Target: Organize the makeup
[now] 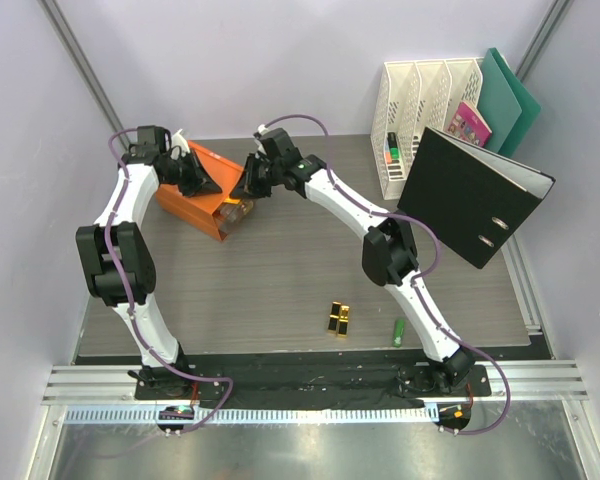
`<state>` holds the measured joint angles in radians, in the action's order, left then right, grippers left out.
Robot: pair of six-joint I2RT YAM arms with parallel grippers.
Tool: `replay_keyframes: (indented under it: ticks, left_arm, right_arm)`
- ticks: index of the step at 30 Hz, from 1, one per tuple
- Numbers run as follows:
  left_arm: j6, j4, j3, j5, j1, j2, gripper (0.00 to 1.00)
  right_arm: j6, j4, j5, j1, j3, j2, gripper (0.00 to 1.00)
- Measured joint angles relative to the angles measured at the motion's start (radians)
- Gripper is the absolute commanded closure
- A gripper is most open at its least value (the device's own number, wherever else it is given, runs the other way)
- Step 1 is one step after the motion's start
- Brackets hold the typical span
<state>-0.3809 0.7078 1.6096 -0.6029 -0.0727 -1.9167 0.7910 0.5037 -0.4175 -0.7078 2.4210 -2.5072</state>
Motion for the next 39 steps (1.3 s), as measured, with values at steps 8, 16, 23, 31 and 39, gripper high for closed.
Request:
replay_keyframes:
  ticks: [8, 16, 23, 31, 39]
  left_arm:
    - [0.001, 0.005, 0.002, 0.000, 0.000, -0.001, 1.00]
    - [0.000, 0.006, 0.002, 0.000, 0.000, -0.001, 1.00]
    - [0.000, 0.008, 0.002, -0.001, 0.000, -0.001, 1.00]
    - [0.000, 0.011, 0.005, -0.001, 0.000, -0.003, 1.00]
    - [0.000, 0.012, 0.005, -0.001, 0.000, -0.003, 1.00]
  right_arm:
    - [-0.032, -0.010, 0.025, -0.009, -0.018, 0.020, 0.94]
    - [-0.028, -0.036, 0.060, -0.008, -0.116, 0.106, 0.93]
    - [-0.025, -0.085, 0.058, 0.034, -0.270, 0.273, 0.94]
    - [-0.055, -0.103, 0.048, 0.073, -0.502, 0.425, 0.99]
    - [-0.078, -0.020, 0.024, 0.068, -0.567, 0.385, 0.99]
